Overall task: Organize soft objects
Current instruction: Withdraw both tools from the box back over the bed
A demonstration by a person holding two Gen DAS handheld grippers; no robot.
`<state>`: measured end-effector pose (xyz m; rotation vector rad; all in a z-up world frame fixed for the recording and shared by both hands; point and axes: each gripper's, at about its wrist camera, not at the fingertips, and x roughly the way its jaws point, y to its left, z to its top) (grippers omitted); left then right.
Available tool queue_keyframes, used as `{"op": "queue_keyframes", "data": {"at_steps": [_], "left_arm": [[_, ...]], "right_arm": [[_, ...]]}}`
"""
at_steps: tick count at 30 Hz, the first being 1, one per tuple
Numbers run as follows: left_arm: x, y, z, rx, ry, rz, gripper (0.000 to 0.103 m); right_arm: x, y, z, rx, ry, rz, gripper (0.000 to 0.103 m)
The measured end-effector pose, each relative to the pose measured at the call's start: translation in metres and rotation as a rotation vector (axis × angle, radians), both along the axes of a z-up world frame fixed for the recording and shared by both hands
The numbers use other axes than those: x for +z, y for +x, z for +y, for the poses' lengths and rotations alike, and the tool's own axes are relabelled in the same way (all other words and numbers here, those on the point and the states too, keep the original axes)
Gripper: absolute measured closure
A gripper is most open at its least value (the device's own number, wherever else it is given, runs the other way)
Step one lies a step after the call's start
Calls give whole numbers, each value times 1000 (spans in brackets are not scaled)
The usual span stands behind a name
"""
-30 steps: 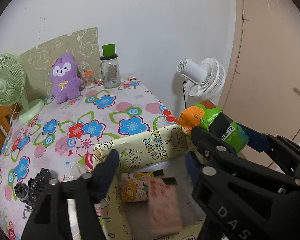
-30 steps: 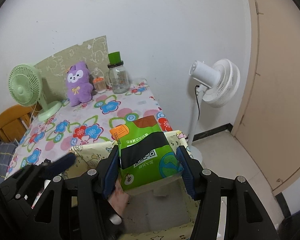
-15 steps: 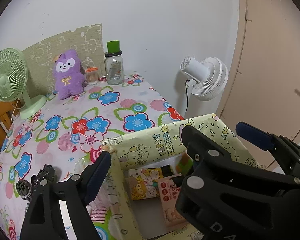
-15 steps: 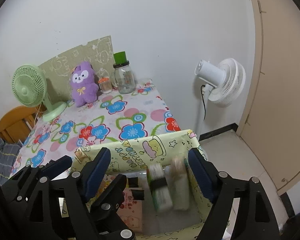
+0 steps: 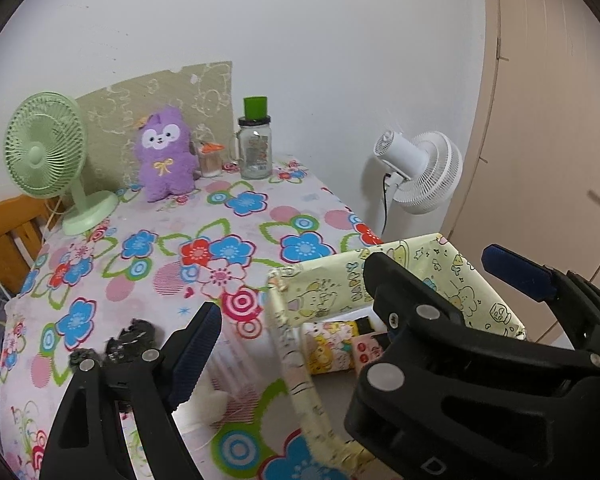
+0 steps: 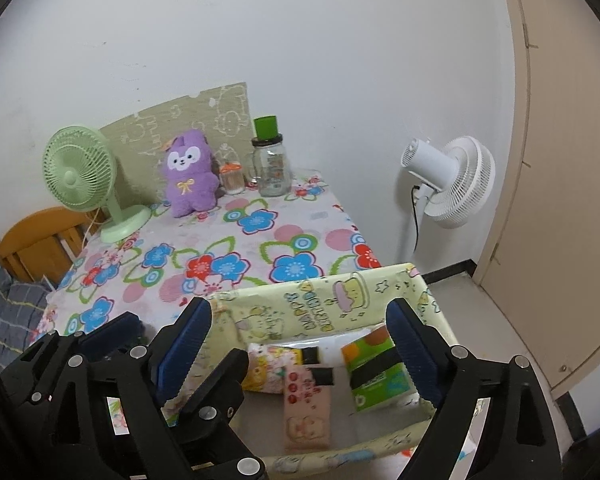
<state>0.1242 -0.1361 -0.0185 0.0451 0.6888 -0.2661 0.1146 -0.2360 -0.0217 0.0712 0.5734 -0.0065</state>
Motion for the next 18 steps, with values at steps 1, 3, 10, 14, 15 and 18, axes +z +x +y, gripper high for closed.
{"op": "queue_keyframes", "data": {"at_steps": [1, 3, 10, 14, 15, 18], "left_arm": [[2, -2, 4, 4, -1, -5, 16], [5, -7, 11, 13, -3, -16, 17], [14, -24, 36, 44, -7, -47, 17], [16, -32, 48, 61, -8, -57, 17], [17, -34, 51, 65, -8, -59, 17], [18, -39, 62, 76, -10, -64, 17]], "right_arm": [[2, -2, 3, 2, -3, -4, 12], [5, -7, 11, 9, -7, -13, 12], [14, -23, 36, 32, -27, -40, 11], [17, -30, 50, 44, -32, -48, 11], [18, -32, 53, 47, -34, -49, 11], [19, -37, 63, 56, -40, -55, 11]]}}
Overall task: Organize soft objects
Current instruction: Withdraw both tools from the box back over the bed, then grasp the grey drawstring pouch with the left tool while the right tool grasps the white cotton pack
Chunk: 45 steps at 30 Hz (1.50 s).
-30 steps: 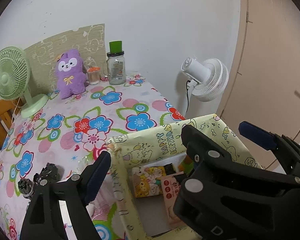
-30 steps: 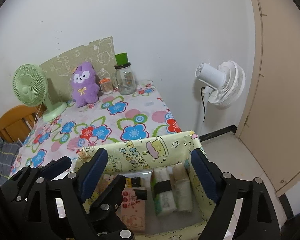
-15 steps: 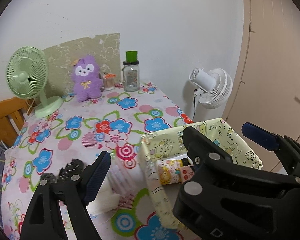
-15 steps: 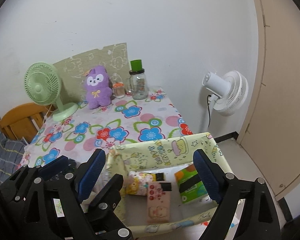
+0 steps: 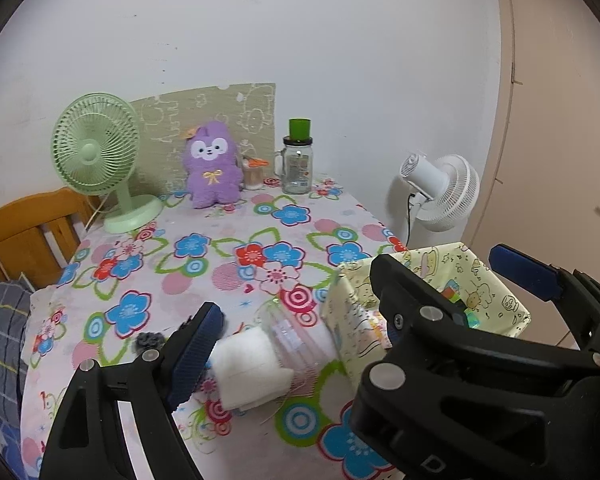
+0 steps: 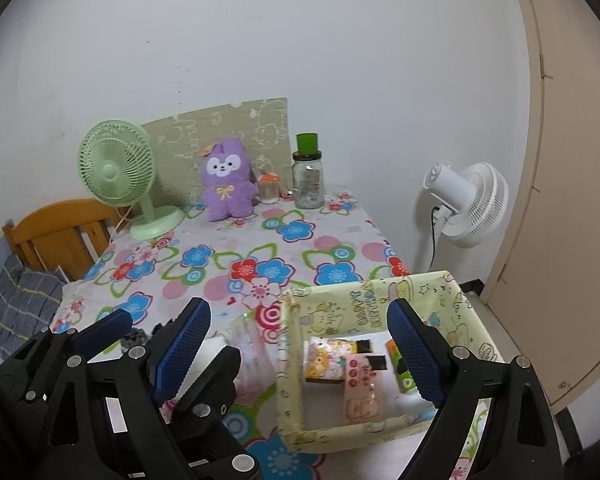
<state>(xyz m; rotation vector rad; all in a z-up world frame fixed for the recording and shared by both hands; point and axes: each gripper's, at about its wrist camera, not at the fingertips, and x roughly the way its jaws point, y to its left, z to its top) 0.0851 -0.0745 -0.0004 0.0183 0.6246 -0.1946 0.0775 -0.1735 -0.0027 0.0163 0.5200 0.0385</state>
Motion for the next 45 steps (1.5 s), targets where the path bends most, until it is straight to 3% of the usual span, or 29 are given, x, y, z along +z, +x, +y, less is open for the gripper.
{"op": "queue_keyframes", "data": {"at_steps": [12, 26, 45], "left_arm": [[-4, -21, 38, 37, -2, -16, 17], [-38, -26, 81, 74, 4, 1, 17], [-91, 10, 111, 125, 17, 123, 18]], "right_arm": [[-4, -15, 38, 44, -25, 1, 11], [-38, -15, 78, 111, -36, 15, 11], [-92, 27, 104, 133, -37, 149, 15]]}}
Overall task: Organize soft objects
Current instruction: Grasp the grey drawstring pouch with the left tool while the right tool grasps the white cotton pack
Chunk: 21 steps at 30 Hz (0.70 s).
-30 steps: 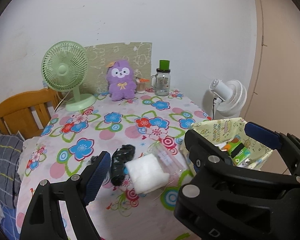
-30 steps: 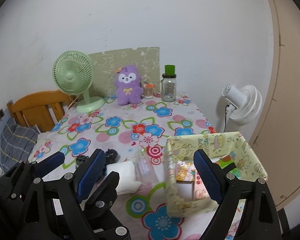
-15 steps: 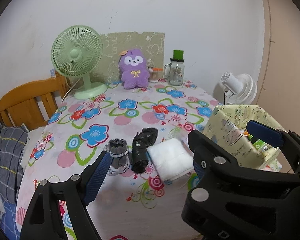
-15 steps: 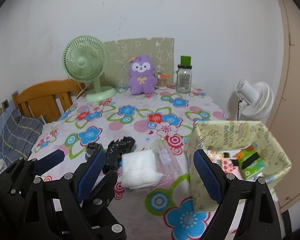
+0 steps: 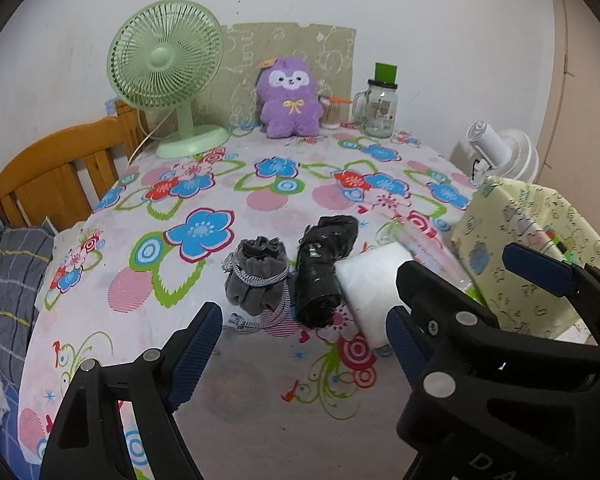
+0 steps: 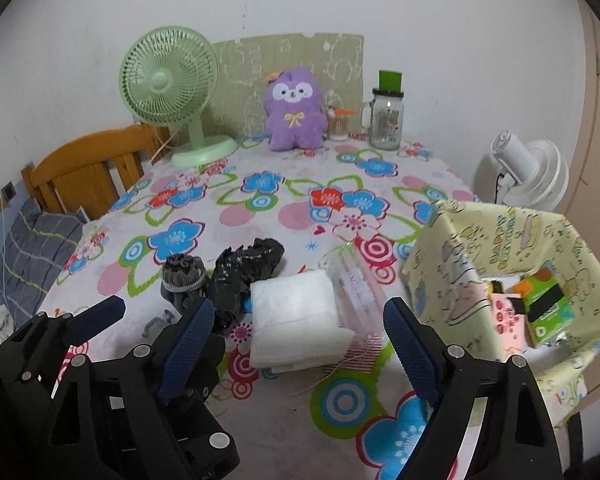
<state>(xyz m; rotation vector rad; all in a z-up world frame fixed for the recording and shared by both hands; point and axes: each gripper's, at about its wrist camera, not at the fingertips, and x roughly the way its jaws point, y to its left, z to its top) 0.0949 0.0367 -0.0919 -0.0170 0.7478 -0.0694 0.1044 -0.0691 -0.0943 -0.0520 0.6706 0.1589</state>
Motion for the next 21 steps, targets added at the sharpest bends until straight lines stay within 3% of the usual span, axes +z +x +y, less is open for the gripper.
{"op": "queue_keyframes", "data": {"at_steps": [10, 21], "left_arm": [[-16, 19, 12, 30, 8, 43, 22], [-25, 37, 25, 67, 15, 64, 37]], "right_arm": [[-19, 24, 7, 8, 3, 72, 18], [-29, 46, 14, 9, 4, 113, 18]]}}
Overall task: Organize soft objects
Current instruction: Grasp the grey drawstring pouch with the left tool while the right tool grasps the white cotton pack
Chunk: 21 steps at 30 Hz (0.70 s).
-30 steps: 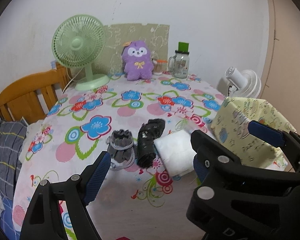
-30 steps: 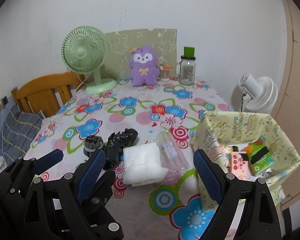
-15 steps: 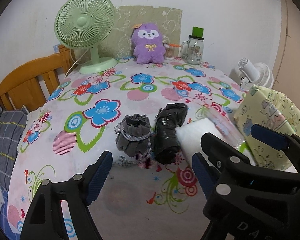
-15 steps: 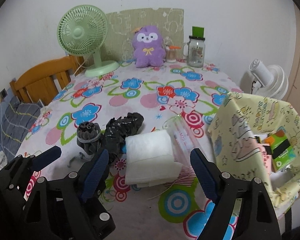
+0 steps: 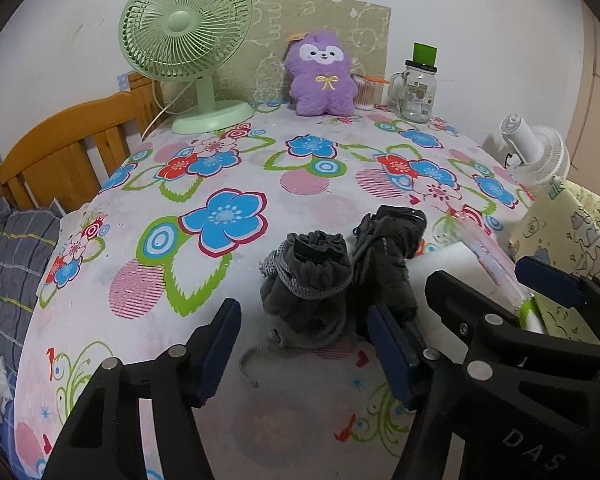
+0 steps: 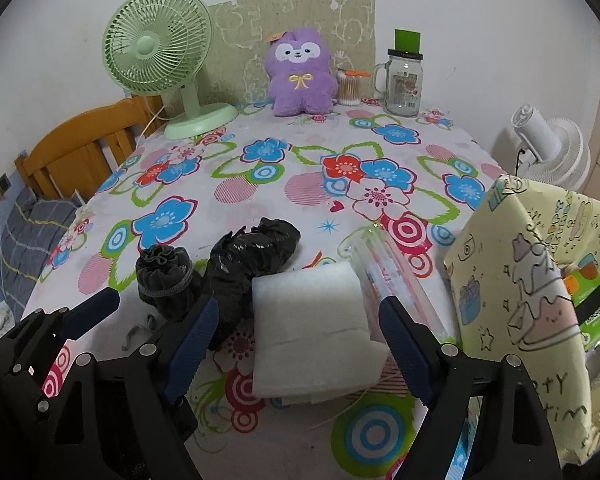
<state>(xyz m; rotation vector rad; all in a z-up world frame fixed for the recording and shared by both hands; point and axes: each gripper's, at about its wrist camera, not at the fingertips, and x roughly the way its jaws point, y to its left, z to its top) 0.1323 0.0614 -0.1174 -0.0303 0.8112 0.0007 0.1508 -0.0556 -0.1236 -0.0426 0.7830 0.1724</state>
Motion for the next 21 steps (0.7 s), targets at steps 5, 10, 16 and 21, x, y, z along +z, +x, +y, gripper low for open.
{"op": "queue_keyframes", "data": {"at_steps": [5, 10, 16, 21], "left_arm": [[-8, 9, -2, -14, 4, 14, 44], [-13, 13, -8, -29, 24, 18, 56], [-14, 15, -4, -17, 13, 11, 65], [-14, 18, 4, 6, -2, 19, 66]], "right_arm": [[-8, 10, 0, -9, 7, 32, 19], [-17, 18, 2, -5, 13, 64, 20], [-17, 21, 1, -16, 18, 64, 29], [-18, 25, -2, -11, 33, 80, 29]]}}
